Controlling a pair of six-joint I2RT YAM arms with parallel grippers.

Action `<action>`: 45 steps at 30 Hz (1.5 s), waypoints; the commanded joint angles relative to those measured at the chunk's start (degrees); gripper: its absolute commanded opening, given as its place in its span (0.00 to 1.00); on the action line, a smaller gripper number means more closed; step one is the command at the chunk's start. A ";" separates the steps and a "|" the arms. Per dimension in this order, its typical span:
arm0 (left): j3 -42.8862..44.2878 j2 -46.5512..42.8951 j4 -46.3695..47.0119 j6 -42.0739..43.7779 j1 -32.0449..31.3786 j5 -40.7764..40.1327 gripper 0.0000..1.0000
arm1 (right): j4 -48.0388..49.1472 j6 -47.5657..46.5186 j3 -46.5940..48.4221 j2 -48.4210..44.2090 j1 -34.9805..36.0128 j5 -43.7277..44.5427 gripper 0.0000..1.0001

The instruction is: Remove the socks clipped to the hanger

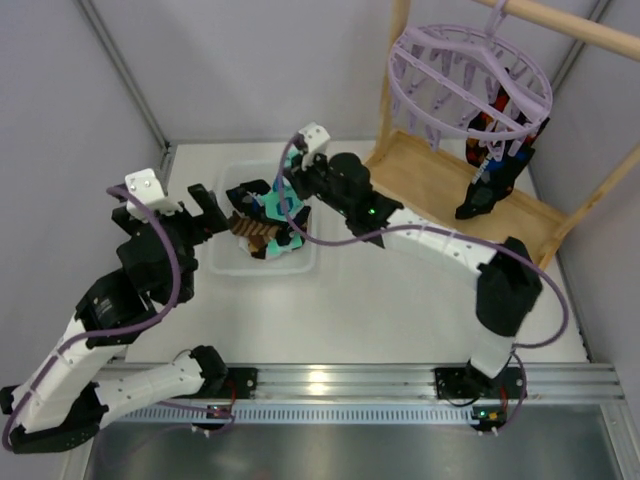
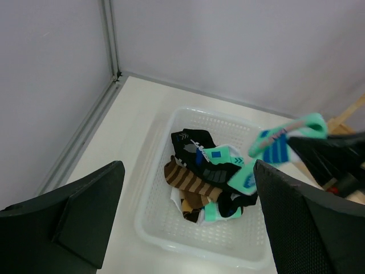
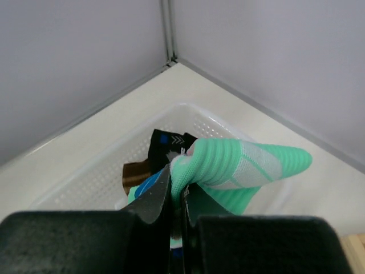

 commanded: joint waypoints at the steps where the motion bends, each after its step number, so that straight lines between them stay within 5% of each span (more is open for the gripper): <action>1: -2.17 -3.40 -3.20 -1.05 0.08 5.10 0.98 | -9.07 2.28 14.00 16.39 0.40 -4.55 0.00; 5: -4.36 -6.56 -4.96 0.79 0.08 9.50 0.98 | -18.33 4.73 32.27 32.89 1.54 -1.58 0.00; 12: -16.23 -14.92 -4.43 -1.46 0.08 3.90 0.98 | -21.42 6.85 38.55 40.12 2.16 3.11 0.01; 16: -19.31 -17.30 -4.34 -2.98 0.61 3.10 0.98 | -21.16 7.46 39.70 36.71 1.90 1.01 0.15; 18: -19.66 -17.47 -4.52 -2.54 0.87 2.65 0.98 | -20.98 8.61 39.52 34.42 1.29 0.12 0.43; 25: -19.84 -17.56 -4.43 -3.50 2.80 5.55 0.98 | -17.12 10.71 26.27 15.38 -1.00 -3.56 0.82; 28: -19.67 -17.12 -4.26 -4.56 4.38 8.97 0.98 | -11.68 11.42 11.62 2.10 -3.02 -3.57 0.98; 37: -19.05 -7.28 -4.08 -4.82 13.70 27.42 0.98 | -12.79 9.04 -35.22 -43.75 -12.48 -2.26 0.99; 45: -21.69 -1.66 -3.90 -4.12 15.11 33.67 0.98 | -31.87 13.52 -41.60 -61.92 -30.08 8.61 0.99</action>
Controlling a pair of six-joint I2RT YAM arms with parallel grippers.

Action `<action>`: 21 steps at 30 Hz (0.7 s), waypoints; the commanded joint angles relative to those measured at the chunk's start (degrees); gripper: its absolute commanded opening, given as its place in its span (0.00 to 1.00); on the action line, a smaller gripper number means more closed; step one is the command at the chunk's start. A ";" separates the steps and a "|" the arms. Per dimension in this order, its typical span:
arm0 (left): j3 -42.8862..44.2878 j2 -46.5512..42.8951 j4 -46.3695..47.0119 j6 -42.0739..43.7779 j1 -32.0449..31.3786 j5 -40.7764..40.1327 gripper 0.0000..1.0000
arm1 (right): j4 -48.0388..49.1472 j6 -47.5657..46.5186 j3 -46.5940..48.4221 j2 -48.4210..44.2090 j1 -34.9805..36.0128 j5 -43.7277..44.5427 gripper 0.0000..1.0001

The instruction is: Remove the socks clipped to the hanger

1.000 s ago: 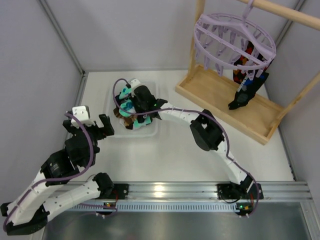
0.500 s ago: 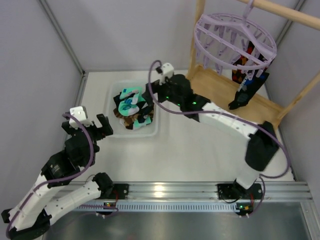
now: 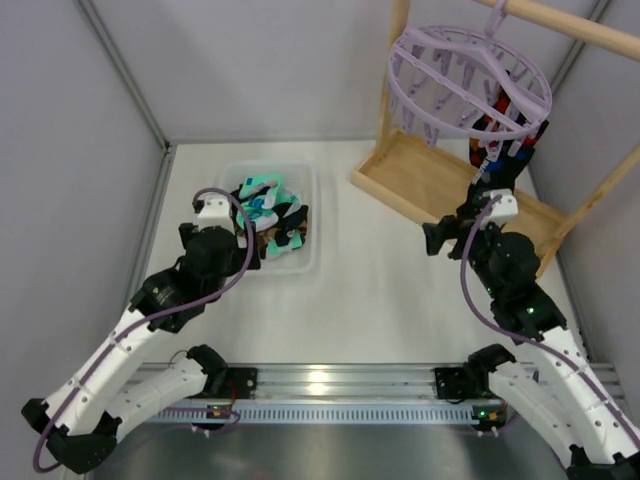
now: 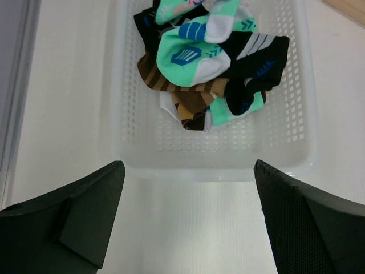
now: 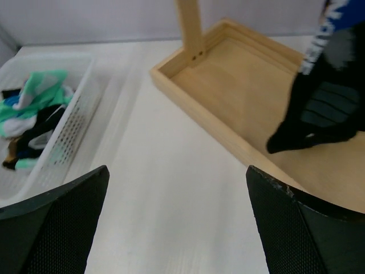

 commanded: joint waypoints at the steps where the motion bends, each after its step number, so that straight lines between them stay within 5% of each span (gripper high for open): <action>1: -0.29 1.60 1.65 0.21 0.31 4.45 0.98 | -6.09 6.17 0.02 -0.99 -7.63 8.20 0.99; 8: -0.99 -0.15 1.82 0.12 0.31 6.65 0.98 | 16.75 4.09 -11.41 -1.08 -20.82 8.32 0.99; 15: -1.43 0.55 3.14 0.73 0.31 11.74 0.98 | 27.92 1.98 -10.28 9.53 -38.92 -23.03 0.99; 21: -1.87 -0.32 4.11 1.35 0.23 15.17 0.98 | 43.77 0.15 -11.14 18.15 -42.90 -31.54 1.00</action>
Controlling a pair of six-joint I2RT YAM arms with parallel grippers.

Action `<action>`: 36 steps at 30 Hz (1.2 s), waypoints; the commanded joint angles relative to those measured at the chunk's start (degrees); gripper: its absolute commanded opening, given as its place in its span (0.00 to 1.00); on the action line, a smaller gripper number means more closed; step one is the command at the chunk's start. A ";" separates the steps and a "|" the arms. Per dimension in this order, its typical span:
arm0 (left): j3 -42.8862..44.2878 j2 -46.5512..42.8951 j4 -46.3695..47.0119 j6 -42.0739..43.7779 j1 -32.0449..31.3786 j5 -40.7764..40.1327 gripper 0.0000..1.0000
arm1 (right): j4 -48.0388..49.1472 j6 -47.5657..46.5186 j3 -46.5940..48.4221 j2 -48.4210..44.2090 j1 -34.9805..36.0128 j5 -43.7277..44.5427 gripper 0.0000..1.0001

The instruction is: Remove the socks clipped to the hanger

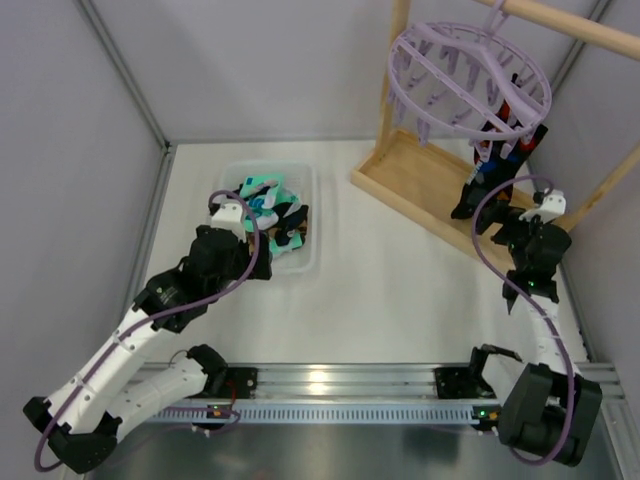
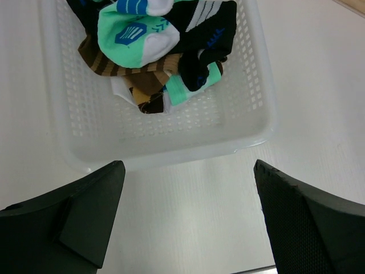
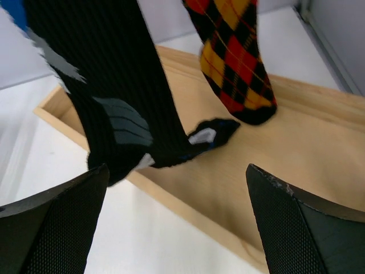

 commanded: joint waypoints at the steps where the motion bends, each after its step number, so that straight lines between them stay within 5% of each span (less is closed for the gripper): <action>1: -0.51 -1.18 4.02 1.26 0.20 4.40 0.98 | 19.27 -1.92 1.12 4.03 -1.77 -13.97 0.99; 3: -0.52 -1.79 4.37 1.44 0.20 4.76 0.98 | 28.48 -0.26 0.76 7.72 -1.68 -18.38 0.99; 10: -1.04 -3.29 4.64 1.61 0.20 6.17 0.98 | 33.27 -4.29 6.29 18.97 -1.68 -23.21 0.94; 16: -1.04 -2.85 4.64 1.70 0.20 5.91 0.98 | 46.17 1.24 7.18 25.57 -1.68 -30.34 0.63; 18: -0.87 -2.59 4.55 1.88 0.20 5.21 0.98 | 49.00 3.18 6.13 25.84 -1.42 -30.52 0.61; 22: -0.52 -2.68 4.46 2.14 0.29 4.50 0.98 | 51.47 4.76 4.72 24.96 -1.16 -29.65 0.04; 30: 9.22 0.12 4.55 -2.51 0.20 8.27 0.98 | 46.92 0.55 -3.89 13.81 10.34 -15.77 0.00; 36: 24.69 8.82 4.55 -3.22 0.03 11.44 0.98 | 27.96 -8.06 -1.71 2.55 27.82 4.52 0.00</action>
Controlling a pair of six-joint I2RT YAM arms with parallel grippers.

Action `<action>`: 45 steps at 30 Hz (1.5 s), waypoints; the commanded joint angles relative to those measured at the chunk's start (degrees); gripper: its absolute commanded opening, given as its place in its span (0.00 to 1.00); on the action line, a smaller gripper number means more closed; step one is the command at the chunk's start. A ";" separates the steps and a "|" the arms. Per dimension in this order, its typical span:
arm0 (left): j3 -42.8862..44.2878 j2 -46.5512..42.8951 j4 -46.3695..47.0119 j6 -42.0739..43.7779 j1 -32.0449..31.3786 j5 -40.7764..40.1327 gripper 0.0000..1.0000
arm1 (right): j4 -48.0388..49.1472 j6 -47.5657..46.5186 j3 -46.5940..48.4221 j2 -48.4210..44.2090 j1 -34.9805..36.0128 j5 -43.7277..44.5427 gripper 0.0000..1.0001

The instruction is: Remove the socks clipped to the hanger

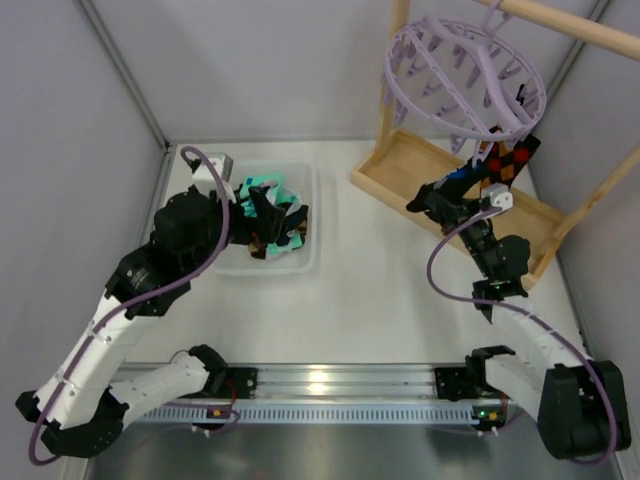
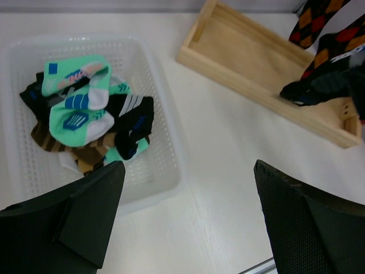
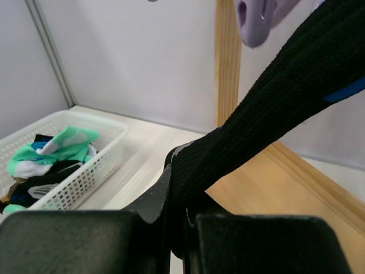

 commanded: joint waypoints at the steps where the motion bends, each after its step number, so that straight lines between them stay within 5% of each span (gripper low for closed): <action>1: 8.09 5.54 2.50 -1.23 -0.06 2.81 0.98 | -10.28 -7.06 4.00 -4.42 8.23 16.61 0.00; 6: 25.63 16.71 2.32 0.87 -4.44 0.28 0.99 | -17.93 -13.65 9.10 -3.73 23.96 33.77 0.00; 11: 41.83 33.12 2.14 8.07 -17.27 -11.60 0.99 | -19.96 -17.35 13.93 0.83 34.59 47.84 0.00; 23: 74.34 60.05 2.58 17.04 -17.99 -8.09 0.98 | -10.30 -26.23 16.75 10.51 47.53 64.73 0.00; 39: 77.63 71.75 11.46 24.52 -18.08 -9.92 0.93 | -7.39 -36.16 23.52 19.12 52.02 70.10 0.00; 45: 77.54 73.24 11.99 25.75 -17.99 -10.54 0.79 | -7.84 -36.87 25.28 20.18 52.55 68.95 0.00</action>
